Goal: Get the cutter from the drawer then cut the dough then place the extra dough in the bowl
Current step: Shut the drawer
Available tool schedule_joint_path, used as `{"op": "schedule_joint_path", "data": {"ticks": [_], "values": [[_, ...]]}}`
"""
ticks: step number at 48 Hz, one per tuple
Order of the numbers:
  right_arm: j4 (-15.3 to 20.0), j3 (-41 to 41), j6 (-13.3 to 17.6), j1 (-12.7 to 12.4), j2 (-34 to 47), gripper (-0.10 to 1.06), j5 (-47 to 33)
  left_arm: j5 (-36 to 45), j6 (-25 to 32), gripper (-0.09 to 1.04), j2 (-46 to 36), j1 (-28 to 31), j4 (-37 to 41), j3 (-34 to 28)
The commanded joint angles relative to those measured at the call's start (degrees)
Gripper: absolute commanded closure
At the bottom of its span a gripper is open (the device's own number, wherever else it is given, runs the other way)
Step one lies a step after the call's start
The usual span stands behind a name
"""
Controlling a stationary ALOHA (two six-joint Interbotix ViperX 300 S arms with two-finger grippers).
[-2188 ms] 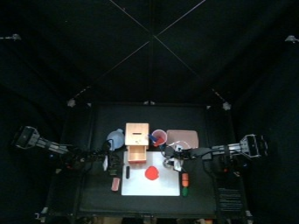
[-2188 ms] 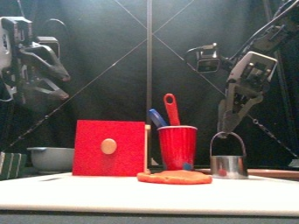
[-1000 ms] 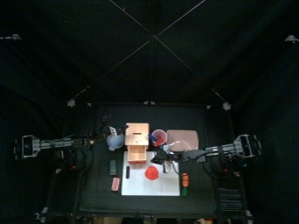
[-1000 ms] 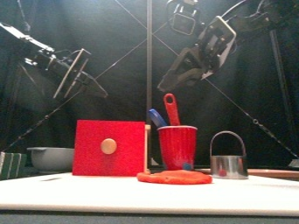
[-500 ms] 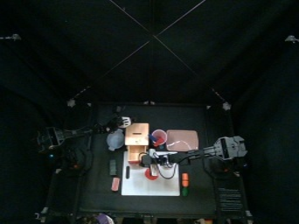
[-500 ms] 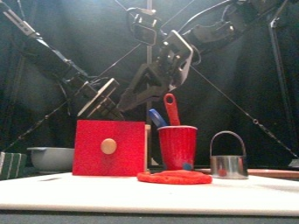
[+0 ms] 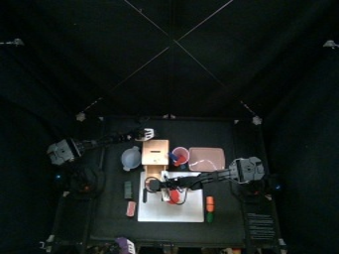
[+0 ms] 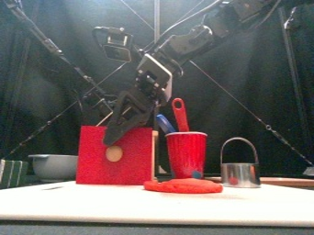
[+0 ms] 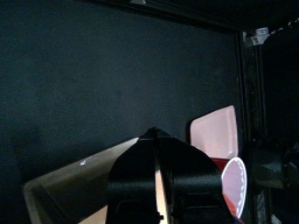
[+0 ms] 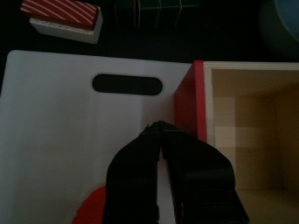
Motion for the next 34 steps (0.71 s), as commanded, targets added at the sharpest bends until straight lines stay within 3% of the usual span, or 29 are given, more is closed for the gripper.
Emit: {"op": "schedule_joint_path", "data": {"ticks": [1,34], "values": [[-0.09,-1.58,0.09,-0.09,-1.23,0.58,-0.18,1.41,0.09,0.65,-0.44,0.62,0.53,-1.23],[-0.62,-4.31,0.00,-4.75,0.18,0.58,-0.09,2.02,0.09,0.65,-0.35,0.70,0.62,-0.35]]}}
